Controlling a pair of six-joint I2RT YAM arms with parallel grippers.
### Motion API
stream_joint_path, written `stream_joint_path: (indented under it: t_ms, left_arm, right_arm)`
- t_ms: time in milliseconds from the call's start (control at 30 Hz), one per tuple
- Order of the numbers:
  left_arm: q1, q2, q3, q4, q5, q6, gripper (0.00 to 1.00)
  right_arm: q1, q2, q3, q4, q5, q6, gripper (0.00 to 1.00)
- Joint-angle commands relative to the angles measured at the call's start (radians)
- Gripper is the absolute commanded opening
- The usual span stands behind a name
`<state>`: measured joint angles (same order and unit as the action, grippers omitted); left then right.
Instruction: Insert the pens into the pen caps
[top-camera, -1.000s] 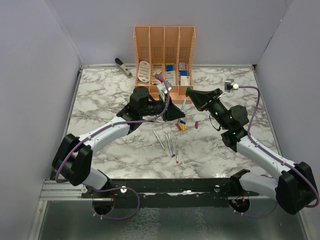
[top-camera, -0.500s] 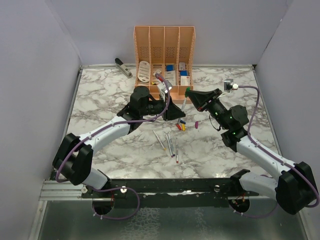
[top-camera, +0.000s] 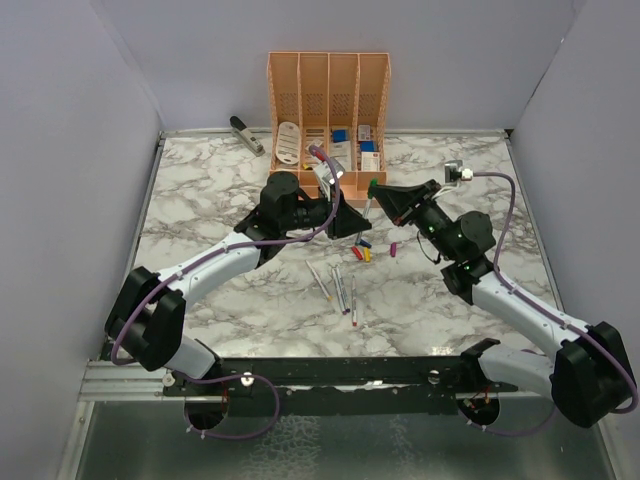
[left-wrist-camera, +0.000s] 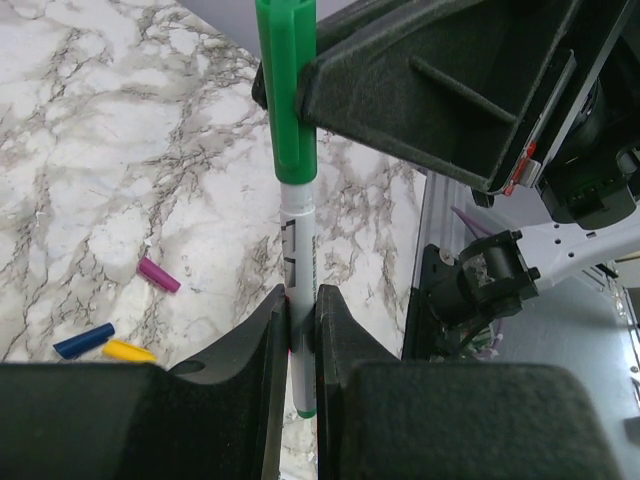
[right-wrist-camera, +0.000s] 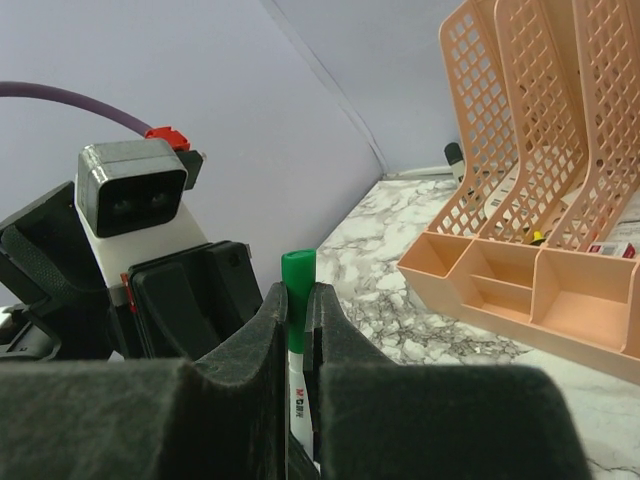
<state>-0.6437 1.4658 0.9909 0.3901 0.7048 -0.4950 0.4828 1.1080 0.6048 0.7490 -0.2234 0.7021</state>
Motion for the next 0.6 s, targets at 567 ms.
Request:
stream_joint_path:
  t_ms: [567]
  left_arm:
    - [-0.001, -0.067, 0.044, 0.101, -0.198, -0.003, 0.0]
  right_arm:
    - [0.022, 0.1, 0.039, -0.093, -0.207, 0.009, 0.01]
